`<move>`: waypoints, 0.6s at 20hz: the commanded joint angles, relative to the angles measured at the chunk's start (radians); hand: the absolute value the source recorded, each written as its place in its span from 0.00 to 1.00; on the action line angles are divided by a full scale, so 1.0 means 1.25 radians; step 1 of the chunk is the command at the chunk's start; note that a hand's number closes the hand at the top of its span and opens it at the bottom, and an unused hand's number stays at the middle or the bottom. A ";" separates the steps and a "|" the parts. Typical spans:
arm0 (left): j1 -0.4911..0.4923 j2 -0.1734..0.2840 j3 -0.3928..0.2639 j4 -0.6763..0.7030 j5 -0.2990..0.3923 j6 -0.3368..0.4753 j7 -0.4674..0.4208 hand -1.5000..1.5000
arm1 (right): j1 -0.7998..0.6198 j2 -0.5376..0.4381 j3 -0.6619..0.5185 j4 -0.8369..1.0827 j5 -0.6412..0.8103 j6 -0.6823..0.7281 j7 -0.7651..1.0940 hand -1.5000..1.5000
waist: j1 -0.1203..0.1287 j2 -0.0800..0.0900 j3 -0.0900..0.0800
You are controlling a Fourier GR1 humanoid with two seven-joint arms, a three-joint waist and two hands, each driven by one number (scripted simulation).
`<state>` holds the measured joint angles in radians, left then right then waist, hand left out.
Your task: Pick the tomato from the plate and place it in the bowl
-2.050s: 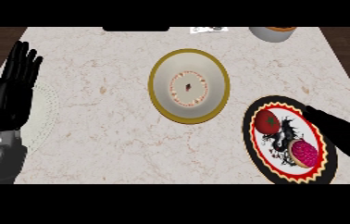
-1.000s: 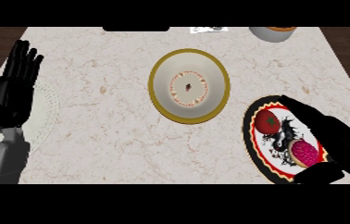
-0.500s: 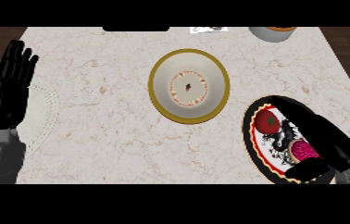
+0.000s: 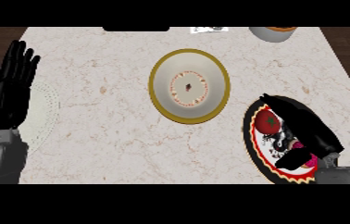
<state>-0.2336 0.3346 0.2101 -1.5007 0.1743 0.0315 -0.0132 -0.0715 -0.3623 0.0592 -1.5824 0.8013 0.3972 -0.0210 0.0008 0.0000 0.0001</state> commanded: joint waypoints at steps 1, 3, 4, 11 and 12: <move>0.024 -0.013 0.006 -0.026 -0.003 -0.012 0.000 0.50 | -0.073 0.009 -0.028 0.096 0.014 0.002 -0.022 0.00 | 0.002 0.000 0.000; 0.050 0.001 0.021 -0.072 0.013 -0.023 0.037 0.50 | -0.031 0.029 0.002 0.097 0.046 -0.026 -0.020 0.00 | 0.003 0.000 0.000; -0.036 -0.023 0.000 0.020 -0.030 0.016 0.005 0.50 | -0.006 0.038 0.003 0.036 0.047 -0.006 0.014 0.00 | -0.003 0.000 0.000; 0.054 -0.007 0.025 -0.060 -0.008 -0.042 0.010 0.50 | -0.026 0.050 0.000 0.128 0.093 -0.040 0.003 0.00 | 0.001 -0.001 0.000; 0.029 -0.049 0.003 0.010 -0.049 0.001 -0.057 0.50 | -0.104 0.081 0.012 0.161 0.103 -0.036 0.043 0.00 | 0.001 0.001 0.000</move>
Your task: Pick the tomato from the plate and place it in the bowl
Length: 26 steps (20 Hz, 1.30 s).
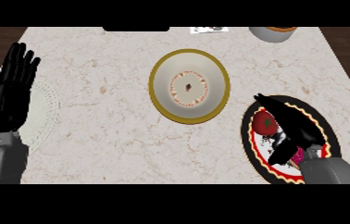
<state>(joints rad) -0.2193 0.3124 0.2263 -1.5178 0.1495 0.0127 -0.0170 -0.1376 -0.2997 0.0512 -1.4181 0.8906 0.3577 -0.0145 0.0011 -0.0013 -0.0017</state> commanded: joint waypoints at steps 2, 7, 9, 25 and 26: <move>-0.009 -0.004 0.001 0.015 -0.012 -0.001 -0.005 0.50 | -0.056 -0.015 -0.026 0.097 0.009 -0.078 -0.114 1.00 | 0.002 0.002 0.002; 0.014 -0.014 0.015 0.002 -0.006 -0.010 -0.011 0.50 | -0.043 -0.009 -0.036 0.089 0.032 -0.116 -0.131 1.00 | 0.000 0.001 0.001; 0.020 0.000 0.031 0.037 0.005 -0.041 -0.049 0.50 | -0.032 0.006 -0.030 0.112 0.045 -0.166 -0.159 1.00 | 0.001 0.001 0.001; -0.089 -0.010 -0.015 0.017 -0.010 -0.022 0.016 0.50 | -0.355 -0.399 -0.157 0.548 0.083 -0.152 -0.519 1.00 | 0.071 0.031 0.007; -0.065 -0.025 -0.027 0.015 -0.015 -0.022 0.006 0.50 | -0.357 -0.412 -0.171 0.575 0.078 -0.178 -0.549 1.00 | 0.073 0.031 0.008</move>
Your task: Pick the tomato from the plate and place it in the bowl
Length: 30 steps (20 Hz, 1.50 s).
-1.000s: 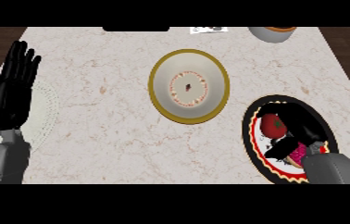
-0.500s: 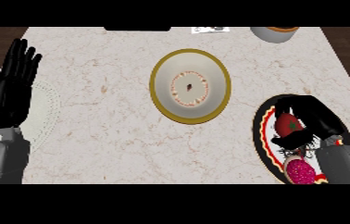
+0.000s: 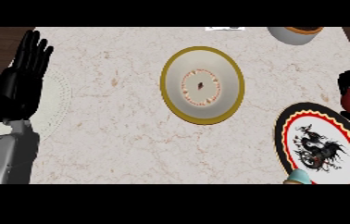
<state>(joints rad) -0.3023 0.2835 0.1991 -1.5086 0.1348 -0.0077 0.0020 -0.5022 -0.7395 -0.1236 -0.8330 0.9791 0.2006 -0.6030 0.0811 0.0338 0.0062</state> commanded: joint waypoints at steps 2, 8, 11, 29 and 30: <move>-0.004 0.005 -0.010 -0.001 0.001 -0.011 0.021 0.50 | -0.135 -0.090 -0.057 0.157 -0.013 -0.031 -0.110 1.00 | 0.005 -0.004 0.000; -0.019 -0.006 -0.014 0.004 -0.020 0.014 0.007 0.50 | -0.268 -0.105 -0.090 0.269 -0.064 0.029 -0.259 1.00 | 0.002 -0.005 -0.001; 0.017 -0.003 0.010 0.014 0.002 -0.004 -0.020 0.50 | -0.334 -0.151 -0.102 0.273 -0.087 0.081 -0.328 1.00 | -0.017 -0.015 -0.003; 0.020 0.016 0.036 0.031 -0.002 0.009 0.000 0.50 | -0.602 0.061 -0.037 0.269 -0.235 0.363 -0.104 1.00 | -0.057 -0.030 -0.006; -0.007 0.020 0.036 0.076 -0.019 0.013 -0.030 0.50 | -0.625 0.085 -0.027 0.265 -0.239 0.379 -0.075 1.00 | -0.064 -0.029 -0.007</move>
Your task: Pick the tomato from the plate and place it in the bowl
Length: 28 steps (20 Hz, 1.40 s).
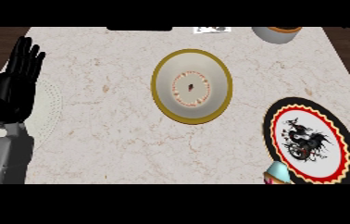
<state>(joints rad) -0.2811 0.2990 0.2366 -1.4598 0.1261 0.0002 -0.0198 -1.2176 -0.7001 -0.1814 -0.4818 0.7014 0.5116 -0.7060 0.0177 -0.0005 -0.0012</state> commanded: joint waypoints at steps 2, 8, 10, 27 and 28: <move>0.008 -0.020 -0.012 0.016 -0.009 0.007 -0.006 0.50 | -0.035 0.091 0.039 -0.052 -0.024 0.131 0.031 1.00 | -0.017 -0.005 0.000; 0.026 0.022 0.017 -0.040 0.017 -0.017 0.031 0.50 | -0.023 0.222 0.091 -0.118 -0.030 0.103 0.166 1.00 | -0.009 -0.005 0.001; 0.003 -0.001 0.010 0.001 0.001 0.010 0.017 0.50 | 0.005 0.255 0.107 -0.156 -0.037 0.114 0.188 1.00 | -0.019 -0.004 0.001; 0.004 0.009 0.004 -0.048 0.004 -0.004 0.052 0.50 | 0.179 0.492 0.172 -0.156 0.067 -0.139 0.421 0.00 | 0.000 0.003 0.001; -0.007 -0.018 -0.022 -0.076 -0.006 0.019 0.069 0.50 | 0.180 0.519 0.155 -0.116 0.057 -0.177 0.418 0.00 | 0.008 0.006 0.002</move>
<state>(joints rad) -0.2678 0.2989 0.2420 -1.4973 0.1279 -0.0040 0.0066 -0.9933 -0.1224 0.0442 -0.7281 0.7785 0.3627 -0.2236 0.0125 0.0028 0.0001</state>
